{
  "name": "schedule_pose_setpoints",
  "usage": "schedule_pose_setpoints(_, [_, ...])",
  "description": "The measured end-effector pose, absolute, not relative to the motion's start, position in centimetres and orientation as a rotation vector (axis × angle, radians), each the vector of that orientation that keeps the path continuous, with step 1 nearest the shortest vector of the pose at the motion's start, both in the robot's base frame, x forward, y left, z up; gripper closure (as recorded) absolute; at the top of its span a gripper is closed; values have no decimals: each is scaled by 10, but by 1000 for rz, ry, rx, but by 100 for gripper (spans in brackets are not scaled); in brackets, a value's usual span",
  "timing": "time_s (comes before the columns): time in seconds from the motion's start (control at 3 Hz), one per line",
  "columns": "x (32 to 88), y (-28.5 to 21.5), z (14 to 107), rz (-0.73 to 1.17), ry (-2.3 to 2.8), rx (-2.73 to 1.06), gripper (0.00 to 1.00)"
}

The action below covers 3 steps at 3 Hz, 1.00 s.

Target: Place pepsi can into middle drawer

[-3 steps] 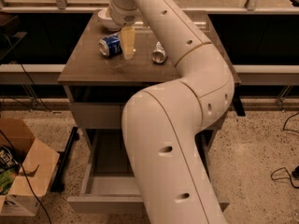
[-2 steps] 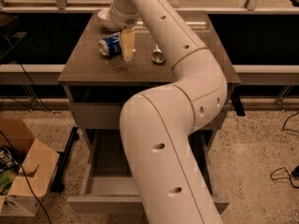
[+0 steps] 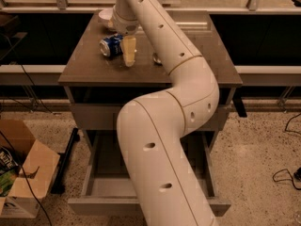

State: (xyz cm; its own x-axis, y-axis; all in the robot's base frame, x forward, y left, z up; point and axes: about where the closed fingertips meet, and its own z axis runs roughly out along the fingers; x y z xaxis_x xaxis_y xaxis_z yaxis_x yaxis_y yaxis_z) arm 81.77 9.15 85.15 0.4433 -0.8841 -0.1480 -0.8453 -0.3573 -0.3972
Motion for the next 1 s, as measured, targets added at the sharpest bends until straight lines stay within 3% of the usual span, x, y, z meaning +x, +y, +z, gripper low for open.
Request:
schedule_pose_setpoints(0.33, [817,91,843,-119,1469,-2304,17])
schedule_pose_setpoints(0.67, [817,93,836,-114,1468,-2323,48])
schedule_pose_setpoints(1.0, [817,93,838,-114,1468,-2323,71])
